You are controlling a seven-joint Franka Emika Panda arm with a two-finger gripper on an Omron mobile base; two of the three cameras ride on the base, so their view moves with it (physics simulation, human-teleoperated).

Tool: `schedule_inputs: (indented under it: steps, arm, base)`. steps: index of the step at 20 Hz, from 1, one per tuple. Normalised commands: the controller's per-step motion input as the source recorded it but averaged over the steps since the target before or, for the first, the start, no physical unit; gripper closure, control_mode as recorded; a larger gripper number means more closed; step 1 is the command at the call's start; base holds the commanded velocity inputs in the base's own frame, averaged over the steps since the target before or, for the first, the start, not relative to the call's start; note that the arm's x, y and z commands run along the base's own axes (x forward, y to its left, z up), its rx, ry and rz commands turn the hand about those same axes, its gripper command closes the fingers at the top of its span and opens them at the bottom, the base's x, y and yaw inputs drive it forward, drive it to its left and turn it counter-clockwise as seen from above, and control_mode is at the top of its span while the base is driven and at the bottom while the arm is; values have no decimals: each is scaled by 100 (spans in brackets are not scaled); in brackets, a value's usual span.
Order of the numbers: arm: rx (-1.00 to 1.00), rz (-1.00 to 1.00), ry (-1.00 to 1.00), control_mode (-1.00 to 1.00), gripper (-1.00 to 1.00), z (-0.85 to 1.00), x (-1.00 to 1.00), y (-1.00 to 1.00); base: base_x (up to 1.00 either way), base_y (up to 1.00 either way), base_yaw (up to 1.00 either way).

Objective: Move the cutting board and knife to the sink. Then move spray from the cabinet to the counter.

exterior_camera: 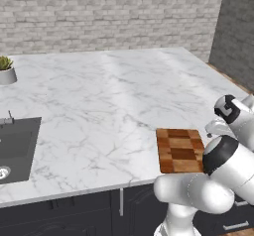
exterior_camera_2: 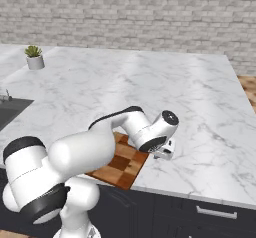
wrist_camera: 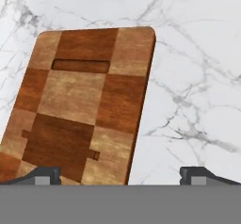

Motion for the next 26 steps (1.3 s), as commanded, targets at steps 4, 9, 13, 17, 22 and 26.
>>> schedule_inputs:
  steps: [4, 9, 13, 17, 22, 26]
  arm:
    - [0, 0, 0, -100, -100, -12, -14, -12]
    - [1, 0, 4, -100, -100, -52, -36, -33]
    - [7, 0, 6, -100, -100, -59, -42, -30]
    - [16, 0, 7, -100, -100, -43, -31, -21]
    - [22, -4, 9, -100, -100, -17, -20, -6]
    - [24, -7, 9, -100, -100, -2, -13, 0]
  base:
    - [0, 0, 0]
    - [0, 0, 0]
    - [0, 0, 0]
    - [0, 0, 0]
    - [0, 0, 0]
    - [0, 0, 0]
